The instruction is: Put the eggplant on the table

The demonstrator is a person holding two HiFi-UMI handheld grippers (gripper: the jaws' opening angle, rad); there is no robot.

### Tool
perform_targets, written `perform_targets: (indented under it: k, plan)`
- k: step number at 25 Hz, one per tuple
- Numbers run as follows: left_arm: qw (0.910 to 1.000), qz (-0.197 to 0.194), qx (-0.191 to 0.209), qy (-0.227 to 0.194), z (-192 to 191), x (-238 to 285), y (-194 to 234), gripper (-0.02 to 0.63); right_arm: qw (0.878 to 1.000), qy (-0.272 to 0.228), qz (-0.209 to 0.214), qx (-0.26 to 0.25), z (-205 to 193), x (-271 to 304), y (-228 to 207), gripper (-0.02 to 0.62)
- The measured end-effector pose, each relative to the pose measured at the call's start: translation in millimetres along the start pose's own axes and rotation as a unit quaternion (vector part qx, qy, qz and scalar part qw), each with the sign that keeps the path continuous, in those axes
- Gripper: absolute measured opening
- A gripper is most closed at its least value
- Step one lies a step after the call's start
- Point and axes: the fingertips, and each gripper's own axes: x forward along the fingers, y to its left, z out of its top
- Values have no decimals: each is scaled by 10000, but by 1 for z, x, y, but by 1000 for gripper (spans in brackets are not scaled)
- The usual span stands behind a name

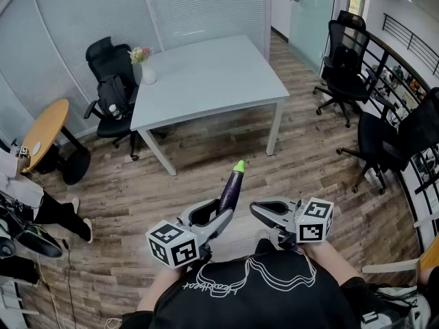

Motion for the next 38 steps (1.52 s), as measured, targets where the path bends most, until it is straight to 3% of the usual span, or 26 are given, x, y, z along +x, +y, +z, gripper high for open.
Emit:
perform_targets:
  k: [19, 30, 38]
  plan:
    - [9996, 172, -243, 37, 11, 37, 37, 198, 9995, -20, 149, 261, 22, 24, -51, 8]
    - [9991, 232, -343, 19, 47, 97, 79, 198, 9994, 14, -9, 341, 59, 21, -126, 8]
    - [9993, 177, -306, 144, 72, 170, 101, 198, 9990, -115, -170, 389, 91, 1, -194, 8]
